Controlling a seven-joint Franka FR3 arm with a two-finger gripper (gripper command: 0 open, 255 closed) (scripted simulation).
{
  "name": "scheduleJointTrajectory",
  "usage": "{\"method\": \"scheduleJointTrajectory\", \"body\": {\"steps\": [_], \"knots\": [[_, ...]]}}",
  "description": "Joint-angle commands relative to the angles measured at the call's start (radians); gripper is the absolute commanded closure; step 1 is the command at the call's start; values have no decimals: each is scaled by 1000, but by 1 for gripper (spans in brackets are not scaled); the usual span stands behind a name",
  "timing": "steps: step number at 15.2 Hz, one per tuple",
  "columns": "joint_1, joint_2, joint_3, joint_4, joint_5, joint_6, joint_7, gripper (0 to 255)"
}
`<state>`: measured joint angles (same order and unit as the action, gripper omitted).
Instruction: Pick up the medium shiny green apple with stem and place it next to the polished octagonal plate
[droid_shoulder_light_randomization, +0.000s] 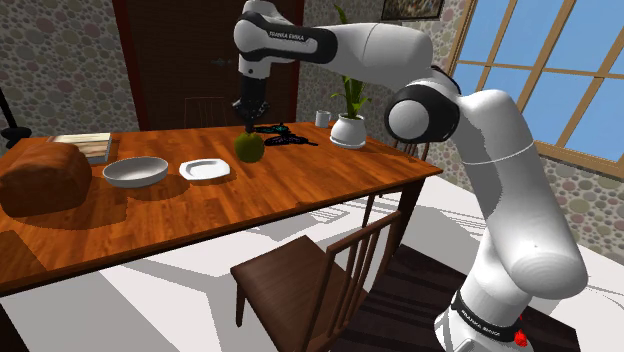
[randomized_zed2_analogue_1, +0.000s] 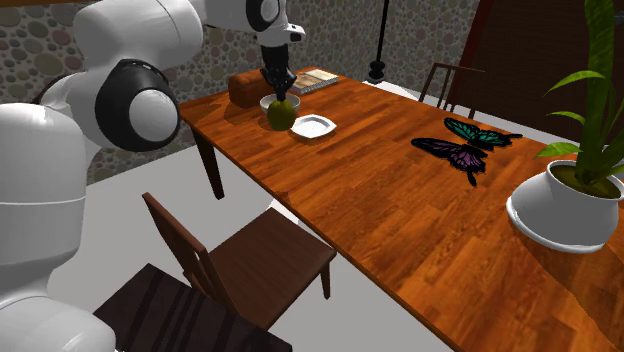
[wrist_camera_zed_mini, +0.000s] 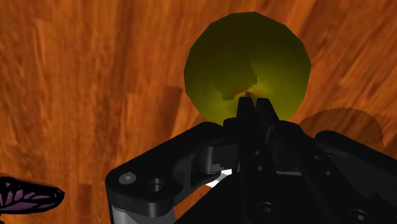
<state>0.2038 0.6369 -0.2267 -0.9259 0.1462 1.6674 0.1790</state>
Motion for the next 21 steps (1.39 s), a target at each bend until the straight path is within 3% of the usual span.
{"method": "scheduleJointTrajectory", "body": {"steps": [1,21], "knots": [[6,-14,-1,-51,-2,38,-2,255],[33,-38,2,-361,1,322,-18,255]]}}
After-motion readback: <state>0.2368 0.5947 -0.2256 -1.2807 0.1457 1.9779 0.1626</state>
